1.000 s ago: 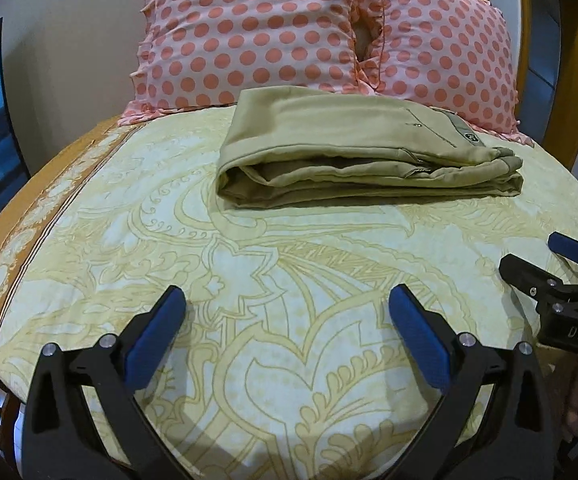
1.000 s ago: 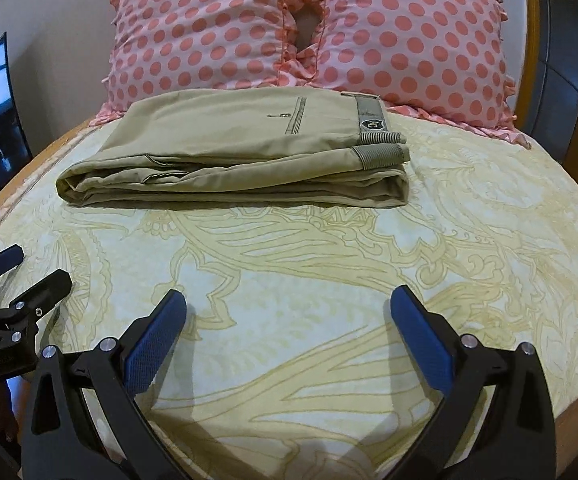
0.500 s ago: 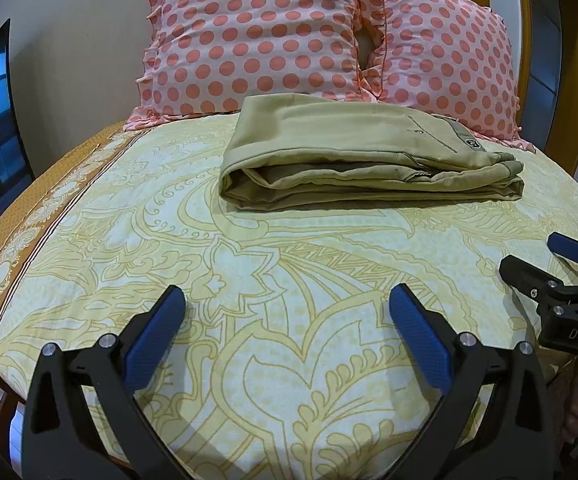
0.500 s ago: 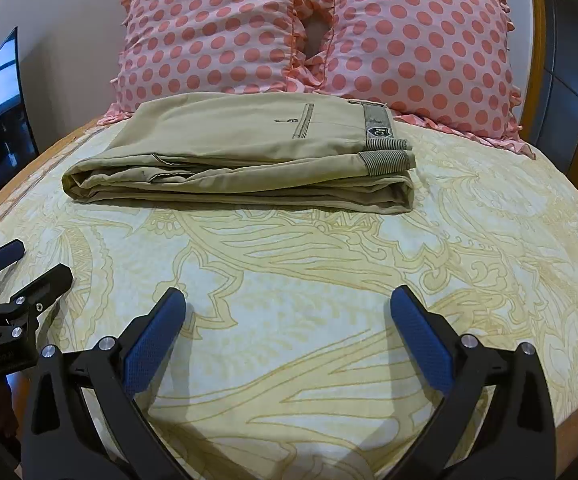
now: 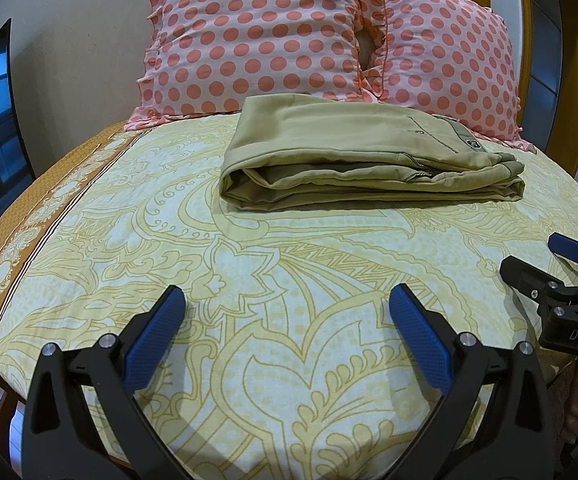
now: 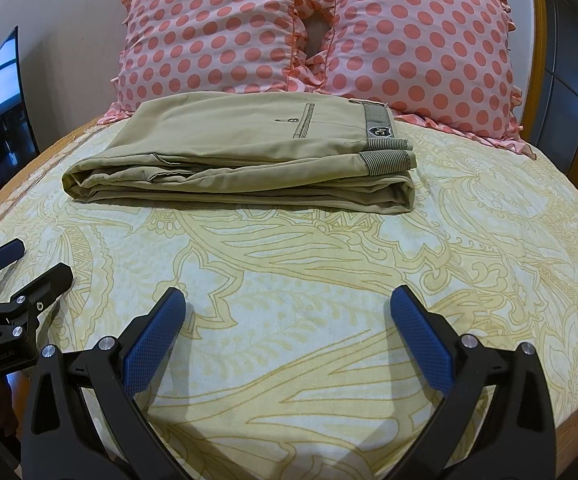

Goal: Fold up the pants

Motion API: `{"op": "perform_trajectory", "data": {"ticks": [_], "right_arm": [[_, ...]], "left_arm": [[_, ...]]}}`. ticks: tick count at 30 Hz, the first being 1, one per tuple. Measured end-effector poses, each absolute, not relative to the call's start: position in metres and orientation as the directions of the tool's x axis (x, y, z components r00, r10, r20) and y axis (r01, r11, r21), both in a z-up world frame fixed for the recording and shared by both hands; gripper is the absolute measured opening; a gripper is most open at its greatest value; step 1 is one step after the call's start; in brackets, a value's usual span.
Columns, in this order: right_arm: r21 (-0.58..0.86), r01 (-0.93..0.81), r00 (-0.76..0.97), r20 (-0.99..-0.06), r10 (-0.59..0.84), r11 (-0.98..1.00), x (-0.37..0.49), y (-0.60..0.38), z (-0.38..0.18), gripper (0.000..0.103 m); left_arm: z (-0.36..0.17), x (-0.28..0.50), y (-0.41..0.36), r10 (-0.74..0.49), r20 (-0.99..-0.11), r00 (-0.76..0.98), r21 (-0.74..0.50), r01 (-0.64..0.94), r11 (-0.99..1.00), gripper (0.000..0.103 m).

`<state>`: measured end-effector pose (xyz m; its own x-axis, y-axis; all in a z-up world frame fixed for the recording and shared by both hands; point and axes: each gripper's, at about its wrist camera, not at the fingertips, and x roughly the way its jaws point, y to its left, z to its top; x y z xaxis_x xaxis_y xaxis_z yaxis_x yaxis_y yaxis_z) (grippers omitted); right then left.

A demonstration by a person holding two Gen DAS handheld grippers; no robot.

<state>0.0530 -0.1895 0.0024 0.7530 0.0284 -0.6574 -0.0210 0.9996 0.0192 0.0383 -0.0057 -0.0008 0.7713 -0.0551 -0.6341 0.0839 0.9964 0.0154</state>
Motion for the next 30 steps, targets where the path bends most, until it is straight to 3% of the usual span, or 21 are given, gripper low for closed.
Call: {"op": "perform_trajectory", "data": {"ticks": [30], "right_arm": [[0.019, -0.023, 0.753, -0.658, 0.03, 1.0, 0.0533, -0.1901, 0.0025, 0.102]], "left_arm": [[0.0004, 0.0396, -0.0059, -0.05, -0.63, 0.775, 0.015, 0.077, 0.997, 0.101]]}}
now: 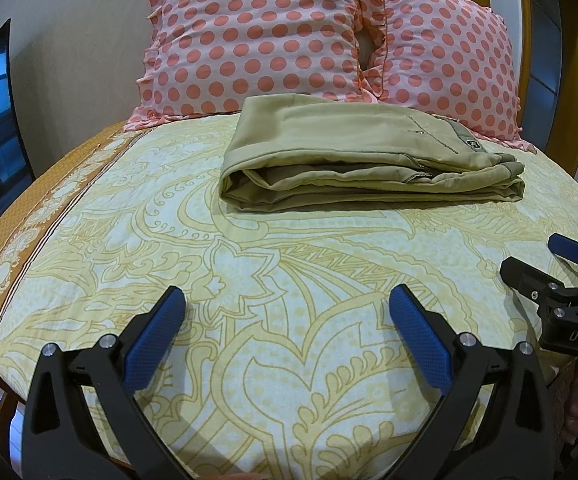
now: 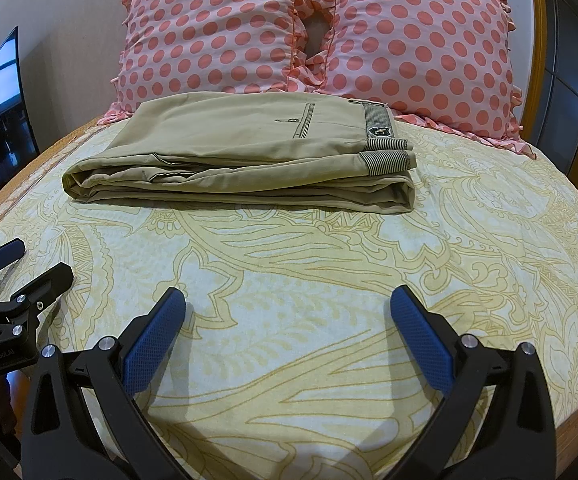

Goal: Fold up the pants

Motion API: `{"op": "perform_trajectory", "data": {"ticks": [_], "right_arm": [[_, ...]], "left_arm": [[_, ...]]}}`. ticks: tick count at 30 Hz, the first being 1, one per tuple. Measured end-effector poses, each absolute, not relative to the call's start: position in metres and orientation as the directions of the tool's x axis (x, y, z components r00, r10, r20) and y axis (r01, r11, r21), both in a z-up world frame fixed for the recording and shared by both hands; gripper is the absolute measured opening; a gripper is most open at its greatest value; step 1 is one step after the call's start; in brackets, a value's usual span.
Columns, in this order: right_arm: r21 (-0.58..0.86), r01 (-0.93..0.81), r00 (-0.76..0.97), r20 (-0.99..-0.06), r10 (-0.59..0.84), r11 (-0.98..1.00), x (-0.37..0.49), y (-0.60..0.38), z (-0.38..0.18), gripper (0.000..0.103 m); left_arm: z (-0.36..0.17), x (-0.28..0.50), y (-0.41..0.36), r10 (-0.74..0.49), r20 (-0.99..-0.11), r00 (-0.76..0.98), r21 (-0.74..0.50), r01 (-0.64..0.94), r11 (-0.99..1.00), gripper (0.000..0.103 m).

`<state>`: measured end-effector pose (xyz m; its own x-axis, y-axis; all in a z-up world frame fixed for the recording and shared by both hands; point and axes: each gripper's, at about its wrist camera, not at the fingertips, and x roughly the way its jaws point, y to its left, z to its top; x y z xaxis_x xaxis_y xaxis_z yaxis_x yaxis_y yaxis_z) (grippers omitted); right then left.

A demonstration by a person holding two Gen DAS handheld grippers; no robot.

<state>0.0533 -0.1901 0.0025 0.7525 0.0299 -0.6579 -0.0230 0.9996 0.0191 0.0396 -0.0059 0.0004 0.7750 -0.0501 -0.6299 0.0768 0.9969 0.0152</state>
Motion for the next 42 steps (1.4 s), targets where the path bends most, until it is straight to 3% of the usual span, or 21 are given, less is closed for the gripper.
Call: {"op": "perform_trajectory", "data": {"ticks": [42], "right_arm": [[0.019, -0.025, 0.753, -0.657, 0.031, 1.0, 0.0527, -0.1904, 0.0025, 0.102]], "left_arm": [[0.0003, 0.0396, -0.0048, -0.05, -0.629, 0.776, 0.015, 0.077, 0.997, 0.101]]}}
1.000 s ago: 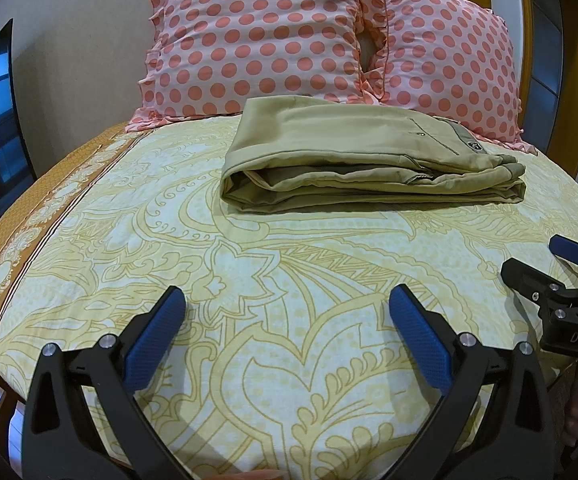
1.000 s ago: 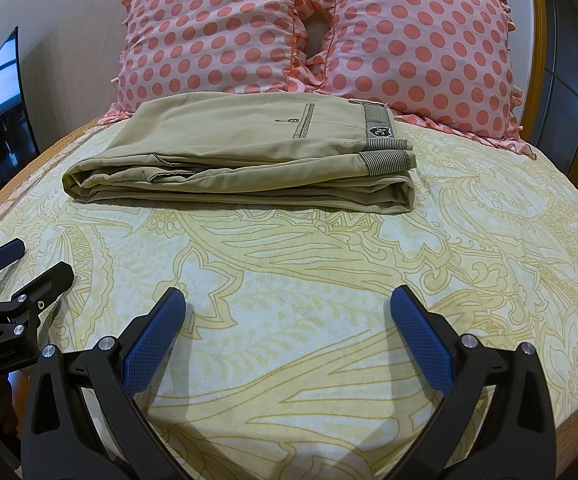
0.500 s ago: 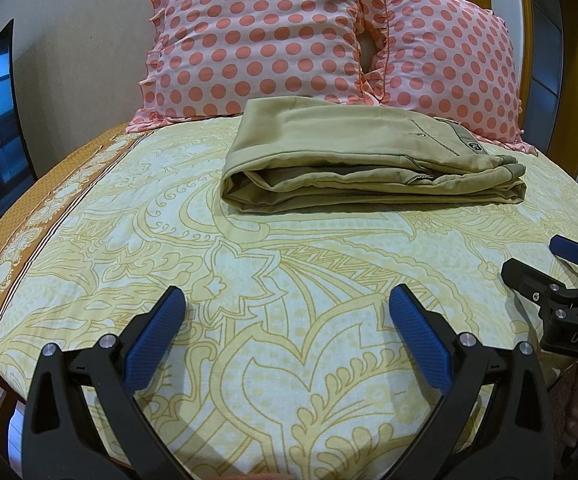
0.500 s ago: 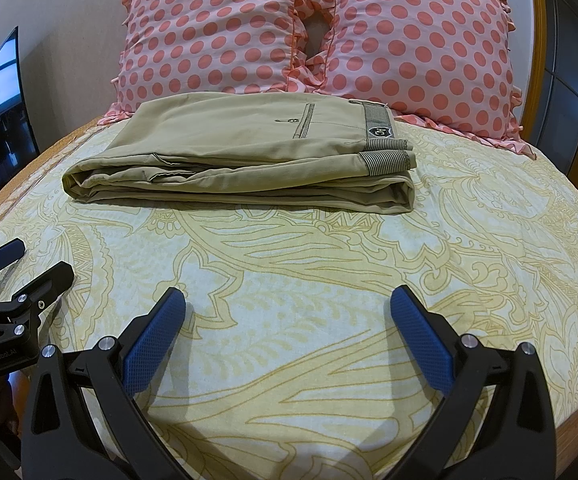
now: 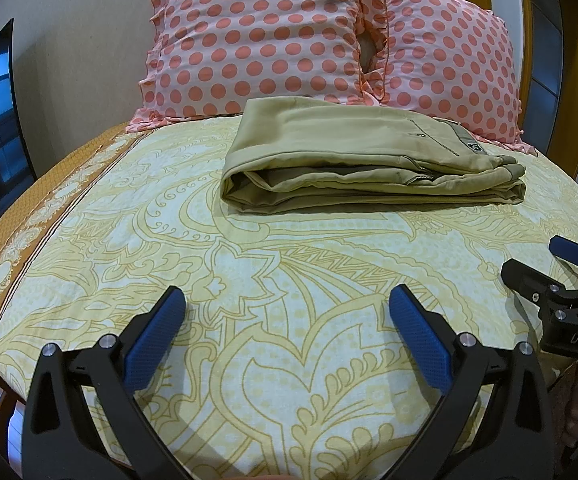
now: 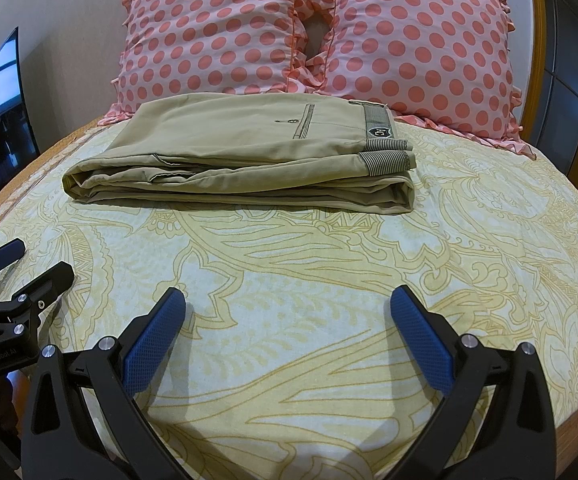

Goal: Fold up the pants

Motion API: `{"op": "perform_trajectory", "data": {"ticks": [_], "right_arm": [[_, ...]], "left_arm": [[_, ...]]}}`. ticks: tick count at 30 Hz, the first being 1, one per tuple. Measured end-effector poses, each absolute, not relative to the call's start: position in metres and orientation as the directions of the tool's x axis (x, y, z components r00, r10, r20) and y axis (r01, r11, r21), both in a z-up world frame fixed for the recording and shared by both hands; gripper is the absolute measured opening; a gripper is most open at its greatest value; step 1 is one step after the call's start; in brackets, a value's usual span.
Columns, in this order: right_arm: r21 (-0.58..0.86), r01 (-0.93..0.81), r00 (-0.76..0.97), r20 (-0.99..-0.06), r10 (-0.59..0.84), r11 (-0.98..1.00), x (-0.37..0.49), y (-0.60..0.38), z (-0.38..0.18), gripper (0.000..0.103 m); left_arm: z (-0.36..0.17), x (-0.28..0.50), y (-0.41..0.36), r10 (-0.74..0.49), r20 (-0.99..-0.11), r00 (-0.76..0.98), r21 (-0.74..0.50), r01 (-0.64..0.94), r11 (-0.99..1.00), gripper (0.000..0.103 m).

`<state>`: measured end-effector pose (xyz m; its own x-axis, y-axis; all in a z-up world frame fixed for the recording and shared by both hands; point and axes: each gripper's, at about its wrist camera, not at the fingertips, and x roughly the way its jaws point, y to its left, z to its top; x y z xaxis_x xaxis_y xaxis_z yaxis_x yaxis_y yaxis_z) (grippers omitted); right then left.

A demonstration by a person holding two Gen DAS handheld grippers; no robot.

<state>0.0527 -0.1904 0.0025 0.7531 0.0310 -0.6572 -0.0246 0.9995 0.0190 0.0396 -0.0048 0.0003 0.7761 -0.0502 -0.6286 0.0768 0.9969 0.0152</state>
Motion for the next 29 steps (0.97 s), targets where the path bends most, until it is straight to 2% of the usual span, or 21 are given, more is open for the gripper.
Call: {"op": "perform_trajectory", "data": {"ticks": [29], "right_arm": [[0.019, -0.025, 0.753, -0.657, 0.031, 1.0, 0.0527, -0.19, 0.0026, 0.102]], "left_arm": [[0.0024, 0.0416, -0.0058, -0.044, -0.63, 0.775, 0.016, 0.07, 0.997, 0.101]]}}
